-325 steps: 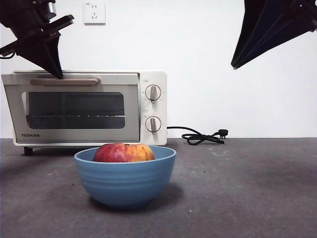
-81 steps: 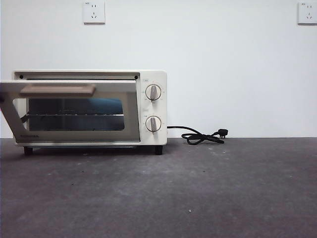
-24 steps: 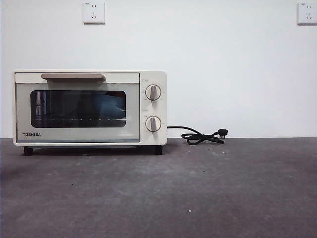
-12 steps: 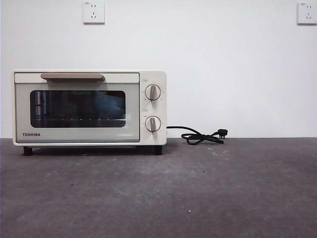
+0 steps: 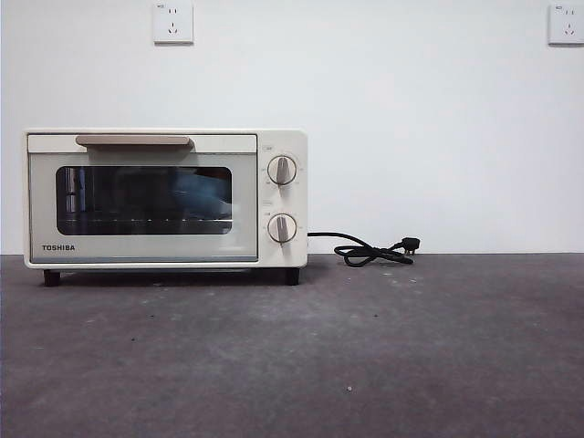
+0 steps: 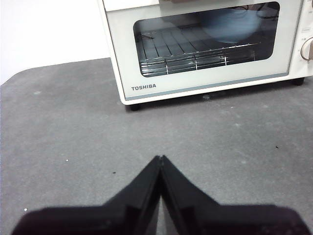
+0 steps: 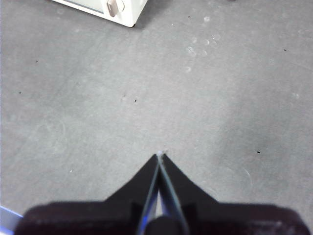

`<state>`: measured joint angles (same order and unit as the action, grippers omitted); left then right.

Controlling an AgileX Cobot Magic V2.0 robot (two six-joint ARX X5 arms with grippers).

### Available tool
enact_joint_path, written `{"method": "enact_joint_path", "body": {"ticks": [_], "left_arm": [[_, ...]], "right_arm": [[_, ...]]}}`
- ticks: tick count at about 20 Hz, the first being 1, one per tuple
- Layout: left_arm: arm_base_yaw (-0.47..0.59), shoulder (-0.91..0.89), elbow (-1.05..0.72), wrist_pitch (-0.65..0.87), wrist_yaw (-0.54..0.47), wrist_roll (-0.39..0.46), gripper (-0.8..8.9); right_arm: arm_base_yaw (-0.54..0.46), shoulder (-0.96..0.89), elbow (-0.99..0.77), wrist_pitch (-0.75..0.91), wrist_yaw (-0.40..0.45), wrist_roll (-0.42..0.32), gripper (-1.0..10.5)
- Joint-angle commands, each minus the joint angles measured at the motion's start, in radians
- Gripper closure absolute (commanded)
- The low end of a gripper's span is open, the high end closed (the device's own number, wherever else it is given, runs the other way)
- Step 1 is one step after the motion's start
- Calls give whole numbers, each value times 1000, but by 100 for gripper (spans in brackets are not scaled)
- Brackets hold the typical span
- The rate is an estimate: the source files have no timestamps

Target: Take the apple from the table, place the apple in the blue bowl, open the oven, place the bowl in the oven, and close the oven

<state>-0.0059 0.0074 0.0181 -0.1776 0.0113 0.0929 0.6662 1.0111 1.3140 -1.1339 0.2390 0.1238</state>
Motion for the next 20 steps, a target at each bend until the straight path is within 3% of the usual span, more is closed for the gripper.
{"method": "enact_joint_path", "body": {"ticks": [1, 11, 14, 15, 18, 20], "left_arm": [[3, 2, -11, 12, -4, -8, 817], [3, 2, -11, 12, -4, -8, 817], [3, 3, -11, 12, -4, -8, 817], [3, 4, -11, 12, -4, -8, 817], [3, 5, -11, 12, -4, -8, 817], [3, 7, -11, 13, -4, -8, 817]], "right_arm": [[1, 1, -10, 4, 4, 5, 944], [-3, -2, -10, 8, 8, -5, 945], [-86, -63, -40, 80, 119, -143, 945], [-140, -106, -88, 174, 105, -182, 945], [-341, -305, -335, 505, -98, -195, 945], [-460, -438, -521, 663, -143, -211, 945]]}}
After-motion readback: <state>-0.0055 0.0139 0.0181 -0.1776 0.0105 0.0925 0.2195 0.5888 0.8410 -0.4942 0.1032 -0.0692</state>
